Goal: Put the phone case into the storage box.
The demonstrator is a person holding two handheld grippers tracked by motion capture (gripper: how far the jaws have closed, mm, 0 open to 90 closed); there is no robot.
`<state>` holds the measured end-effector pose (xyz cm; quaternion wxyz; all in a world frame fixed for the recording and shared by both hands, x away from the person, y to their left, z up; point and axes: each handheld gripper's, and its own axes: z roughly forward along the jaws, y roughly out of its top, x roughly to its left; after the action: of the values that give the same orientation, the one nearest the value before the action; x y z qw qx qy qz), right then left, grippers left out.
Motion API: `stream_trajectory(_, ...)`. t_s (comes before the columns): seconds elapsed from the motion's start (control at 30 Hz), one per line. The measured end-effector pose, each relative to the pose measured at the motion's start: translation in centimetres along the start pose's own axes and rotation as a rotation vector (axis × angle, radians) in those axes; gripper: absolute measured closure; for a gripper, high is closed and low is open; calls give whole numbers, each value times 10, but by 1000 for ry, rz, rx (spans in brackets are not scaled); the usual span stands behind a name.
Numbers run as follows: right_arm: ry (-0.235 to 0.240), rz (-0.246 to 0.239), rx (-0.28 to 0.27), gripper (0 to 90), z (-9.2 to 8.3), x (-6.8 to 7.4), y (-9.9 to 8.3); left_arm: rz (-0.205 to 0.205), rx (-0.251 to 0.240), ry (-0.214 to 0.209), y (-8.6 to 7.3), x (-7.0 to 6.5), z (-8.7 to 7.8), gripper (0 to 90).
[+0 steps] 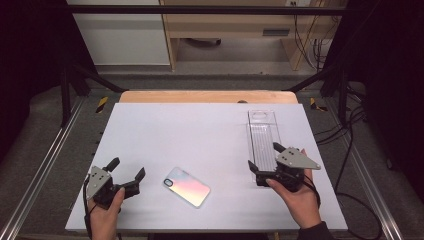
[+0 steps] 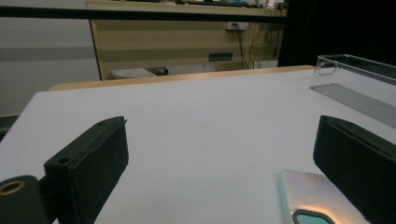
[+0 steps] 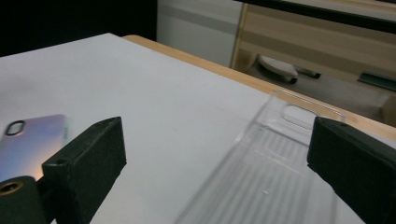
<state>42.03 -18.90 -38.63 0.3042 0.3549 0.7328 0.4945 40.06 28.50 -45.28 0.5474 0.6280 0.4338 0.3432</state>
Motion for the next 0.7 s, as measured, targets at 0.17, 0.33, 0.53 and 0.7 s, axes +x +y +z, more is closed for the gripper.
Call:
stream_trajectory(0.17, 48, -26, 37, 55, 13, 14, 11, -21, 0, 1, -4, 0, -4, 30)
stream_trajectory(0.33, 105, -50, 93, 52, 26, 29, 21, 6, -16, -8, -2, 5, -4, 24)
stream_trajectory(0.53, 148, -37, 103, 49, 31, 36, 30, -24, -21, 0, -2, 12, -5, 20)
stream_trajectory(0.7, 159, -31, 122, 46, 41, 41, 35, -16, -13, -7, -2, 11, -3, 17)
